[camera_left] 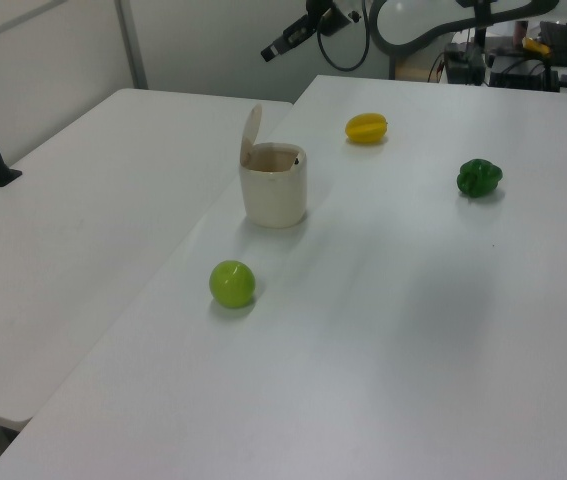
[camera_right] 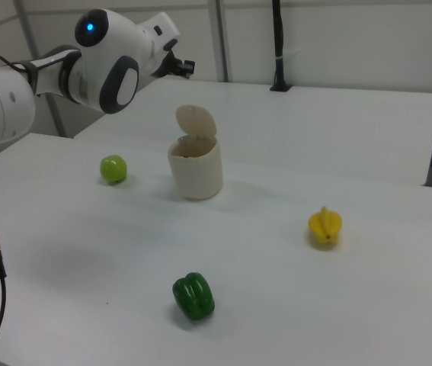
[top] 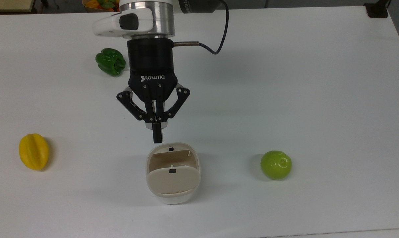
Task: Close garbage bin
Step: 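Move the gripper over the cream bin behind its raised lid, then lower the gripper against the raised lid, pushing it down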
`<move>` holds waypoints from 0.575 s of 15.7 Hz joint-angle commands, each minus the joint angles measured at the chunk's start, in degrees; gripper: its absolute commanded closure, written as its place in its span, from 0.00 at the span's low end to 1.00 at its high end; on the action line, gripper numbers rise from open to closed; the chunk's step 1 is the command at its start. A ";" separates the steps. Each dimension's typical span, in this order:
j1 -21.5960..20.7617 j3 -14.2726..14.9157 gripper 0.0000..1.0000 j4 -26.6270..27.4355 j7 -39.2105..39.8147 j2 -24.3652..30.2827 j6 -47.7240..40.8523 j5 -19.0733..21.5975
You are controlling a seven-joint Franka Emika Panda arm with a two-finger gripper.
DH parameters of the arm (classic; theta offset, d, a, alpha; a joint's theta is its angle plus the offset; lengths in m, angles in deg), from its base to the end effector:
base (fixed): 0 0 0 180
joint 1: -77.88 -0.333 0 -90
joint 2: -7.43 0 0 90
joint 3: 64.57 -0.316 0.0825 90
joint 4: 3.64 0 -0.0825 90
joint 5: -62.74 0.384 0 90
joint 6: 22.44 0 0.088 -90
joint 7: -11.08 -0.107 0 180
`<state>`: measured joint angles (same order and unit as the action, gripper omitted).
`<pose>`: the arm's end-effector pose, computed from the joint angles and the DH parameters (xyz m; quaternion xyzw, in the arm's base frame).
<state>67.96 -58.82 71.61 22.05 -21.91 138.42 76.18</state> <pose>0.7534 0.0649 0.5655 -0.8781 -0.0540 -0.4738 0.0395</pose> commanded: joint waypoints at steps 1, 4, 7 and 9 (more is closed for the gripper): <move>-0.10 0.40 1.00 -5.20 1.33 -5.54 3.65 0.80; -0.28 0.49 1.00 -5.29 1.42 -6.95 6.21 0.80; -0.63 0.41 1.00 -6.43 1.42 -7.83 6.30 0.80; -0.72 0.49 1.00 -7.66 1.42 -9.15 6.30 0.71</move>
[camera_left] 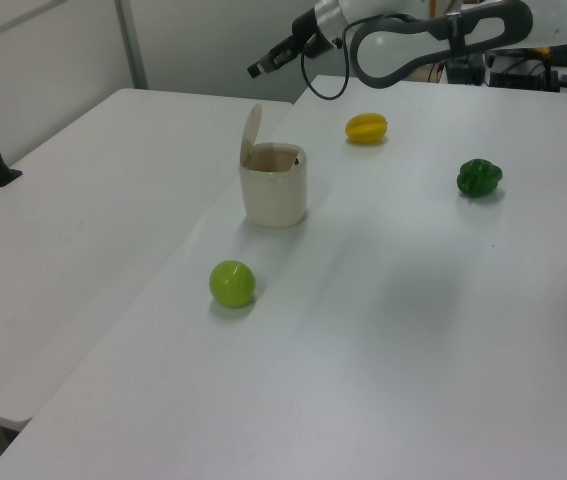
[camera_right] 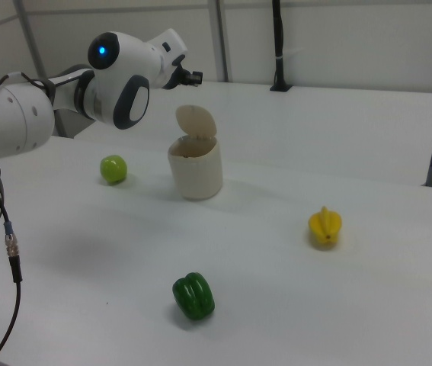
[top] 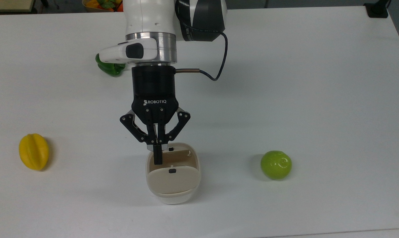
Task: Close garbage bin
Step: 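Lower the gripper against the raised lid, pushing it down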
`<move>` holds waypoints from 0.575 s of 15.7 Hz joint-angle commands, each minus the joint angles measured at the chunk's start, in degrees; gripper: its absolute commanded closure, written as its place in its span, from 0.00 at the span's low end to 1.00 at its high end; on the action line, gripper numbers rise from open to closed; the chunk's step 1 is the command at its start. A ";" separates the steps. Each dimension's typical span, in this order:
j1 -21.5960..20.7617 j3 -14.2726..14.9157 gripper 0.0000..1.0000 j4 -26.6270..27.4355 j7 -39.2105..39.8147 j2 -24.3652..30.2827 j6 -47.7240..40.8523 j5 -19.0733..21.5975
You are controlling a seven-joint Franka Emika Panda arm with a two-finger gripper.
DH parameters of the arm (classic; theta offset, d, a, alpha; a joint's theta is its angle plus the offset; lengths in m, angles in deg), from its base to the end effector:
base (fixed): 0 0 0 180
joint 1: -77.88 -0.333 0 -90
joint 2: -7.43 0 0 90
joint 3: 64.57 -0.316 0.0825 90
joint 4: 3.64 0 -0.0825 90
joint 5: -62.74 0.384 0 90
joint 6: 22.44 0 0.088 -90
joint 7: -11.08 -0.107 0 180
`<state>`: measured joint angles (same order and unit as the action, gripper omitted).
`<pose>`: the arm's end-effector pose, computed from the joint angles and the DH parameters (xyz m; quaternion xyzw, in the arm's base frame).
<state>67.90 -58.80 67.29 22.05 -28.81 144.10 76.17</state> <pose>0.7774 0.0698 0.5266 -0.8655 -0.0526 -0.4973 0.0299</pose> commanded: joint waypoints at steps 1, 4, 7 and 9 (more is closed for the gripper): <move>-0.65 0.47 1.00 -4.31 1.33 -3.29 0.63 0.71; -0.65 0.47 1.00 -5.90 1.33 -5.23 0.63 0.71; -1.00 0.47 1.00 -5.64 1.33 -5.68 0.63 0.71; -1.01 0.38 1.00 -5.37 1.24 -6.11 0.37 0.80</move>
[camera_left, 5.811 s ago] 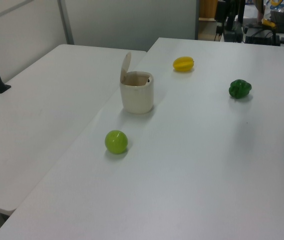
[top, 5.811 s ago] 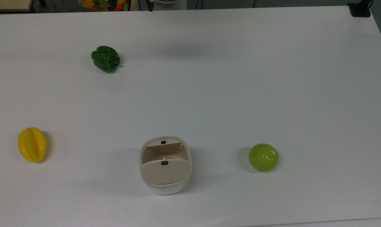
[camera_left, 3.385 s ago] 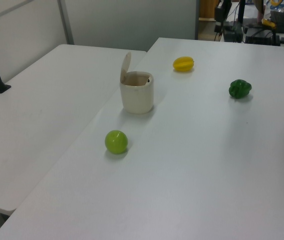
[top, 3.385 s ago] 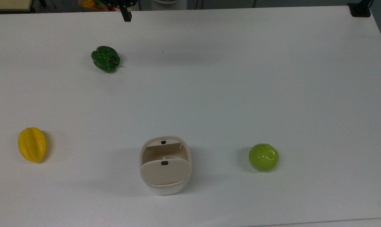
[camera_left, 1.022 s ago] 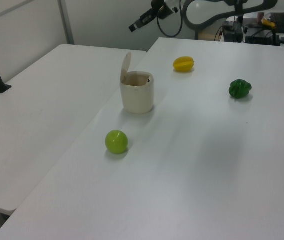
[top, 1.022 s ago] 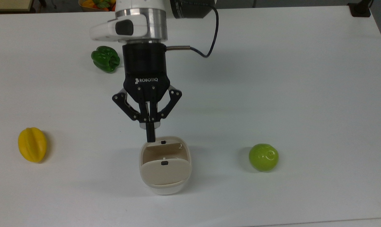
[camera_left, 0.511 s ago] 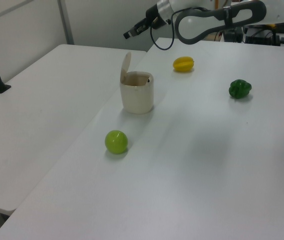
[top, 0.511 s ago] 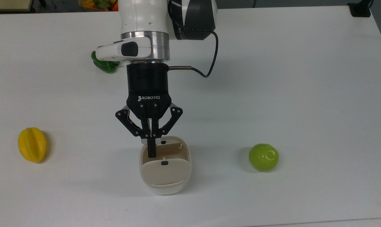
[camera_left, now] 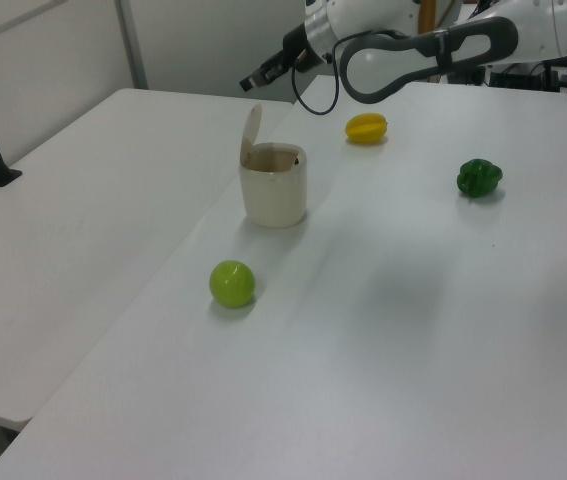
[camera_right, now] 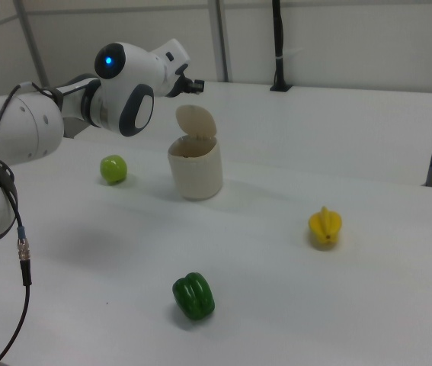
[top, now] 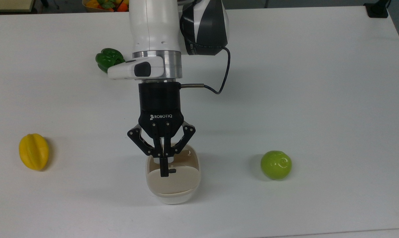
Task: Close garbage bin
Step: 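Lower the gripper against the raised lid, pushing it down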
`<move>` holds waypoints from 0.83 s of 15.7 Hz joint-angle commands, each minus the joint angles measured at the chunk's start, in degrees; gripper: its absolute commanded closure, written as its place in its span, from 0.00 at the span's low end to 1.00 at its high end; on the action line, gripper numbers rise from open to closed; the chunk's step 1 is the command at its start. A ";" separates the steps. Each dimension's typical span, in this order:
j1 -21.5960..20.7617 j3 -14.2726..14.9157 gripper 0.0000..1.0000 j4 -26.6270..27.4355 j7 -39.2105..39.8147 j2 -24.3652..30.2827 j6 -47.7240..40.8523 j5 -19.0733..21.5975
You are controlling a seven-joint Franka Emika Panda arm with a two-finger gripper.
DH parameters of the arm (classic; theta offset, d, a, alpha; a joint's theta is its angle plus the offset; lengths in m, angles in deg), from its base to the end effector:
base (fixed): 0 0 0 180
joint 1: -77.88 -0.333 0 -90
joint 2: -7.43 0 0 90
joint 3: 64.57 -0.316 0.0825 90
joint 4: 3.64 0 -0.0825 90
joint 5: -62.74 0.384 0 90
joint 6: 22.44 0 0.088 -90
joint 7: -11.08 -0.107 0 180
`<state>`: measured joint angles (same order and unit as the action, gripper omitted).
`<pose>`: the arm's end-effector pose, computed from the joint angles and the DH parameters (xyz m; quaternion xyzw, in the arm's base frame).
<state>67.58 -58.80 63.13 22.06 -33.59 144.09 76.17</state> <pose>0.7927 0.0793 0.4992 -0.8678 -0.0588 -0.4925 0.0294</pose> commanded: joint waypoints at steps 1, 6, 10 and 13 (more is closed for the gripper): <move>-0.69 0.38 1.00 -1.03 1.07 -1.34 0.02 0.89; -0.52 0.30 1.00 -0.07 1.06 -0.81 -4.79 1.77; 0.28 -0.58 1.00 0.63 1.06 0.33 -11.75 3.35; 0.28 -0.58 1.00 2.04 1.15 0.33 -15.79 3.88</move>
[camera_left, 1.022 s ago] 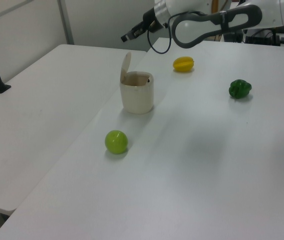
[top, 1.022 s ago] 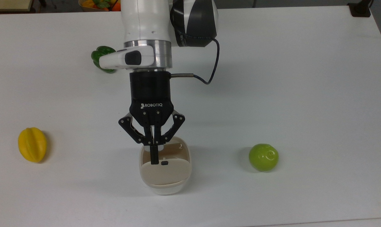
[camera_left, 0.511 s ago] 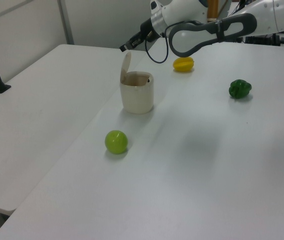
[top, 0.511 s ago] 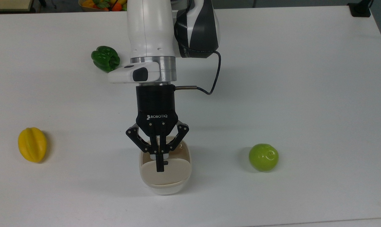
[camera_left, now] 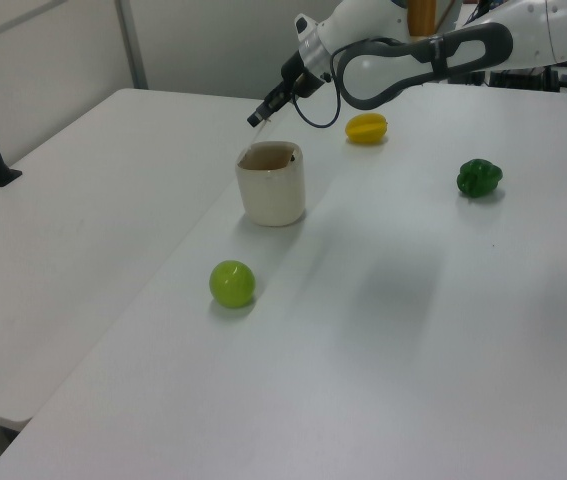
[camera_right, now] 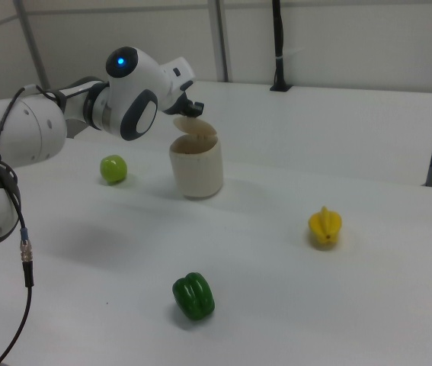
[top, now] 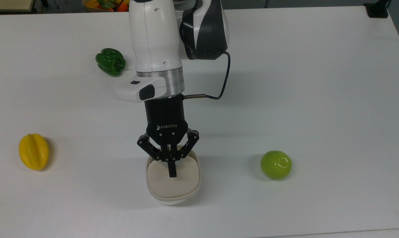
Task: Close garbage bin
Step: 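Lower the gripper against the raised lid, pushing it down, then press the lid flat onto the bin rim with the gripper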
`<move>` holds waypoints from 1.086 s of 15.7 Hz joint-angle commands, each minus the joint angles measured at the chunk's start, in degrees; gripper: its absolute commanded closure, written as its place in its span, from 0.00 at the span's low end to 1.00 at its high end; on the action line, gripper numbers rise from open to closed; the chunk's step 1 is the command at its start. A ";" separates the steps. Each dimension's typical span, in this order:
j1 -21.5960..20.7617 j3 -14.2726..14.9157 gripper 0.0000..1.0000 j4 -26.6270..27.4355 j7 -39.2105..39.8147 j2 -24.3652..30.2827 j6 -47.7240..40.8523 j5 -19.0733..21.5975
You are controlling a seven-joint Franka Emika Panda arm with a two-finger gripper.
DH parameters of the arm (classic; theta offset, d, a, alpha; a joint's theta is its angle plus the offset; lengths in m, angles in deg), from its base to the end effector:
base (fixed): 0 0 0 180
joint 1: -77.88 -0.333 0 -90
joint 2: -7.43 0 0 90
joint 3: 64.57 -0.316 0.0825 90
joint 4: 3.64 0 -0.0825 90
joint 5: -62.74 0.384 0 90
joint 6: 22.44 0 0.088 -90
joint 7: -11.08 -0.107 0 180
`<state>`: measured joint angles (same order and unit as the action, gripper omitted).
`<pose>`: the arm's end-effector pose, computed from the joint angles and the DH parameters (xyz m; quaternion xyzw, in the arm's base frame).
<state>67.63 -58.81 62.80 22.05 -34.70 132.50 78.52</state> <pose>0.7966 0.0824 0.4589 -0.9145 -0.0573 -0.3967 0.0546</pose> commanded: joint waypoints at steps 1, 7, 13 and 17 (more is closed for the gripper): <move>0.23 -0.57 1.00 2.90 1.24 1.44 -5.08 1.54; 0.50 -0.57 1.00 3.69 1.25 1.44 -9.30 1.71; 0.85 -0.57 1.00 6.59 1.51 3.46 -10.62 1.71; 1.55 -0.57 1.00 6.77 1.60 4.51 -13.26 1.80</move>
<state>68.32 -58.91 65.53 22.05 -33.86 122.64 78.73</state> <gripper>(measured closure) 0.991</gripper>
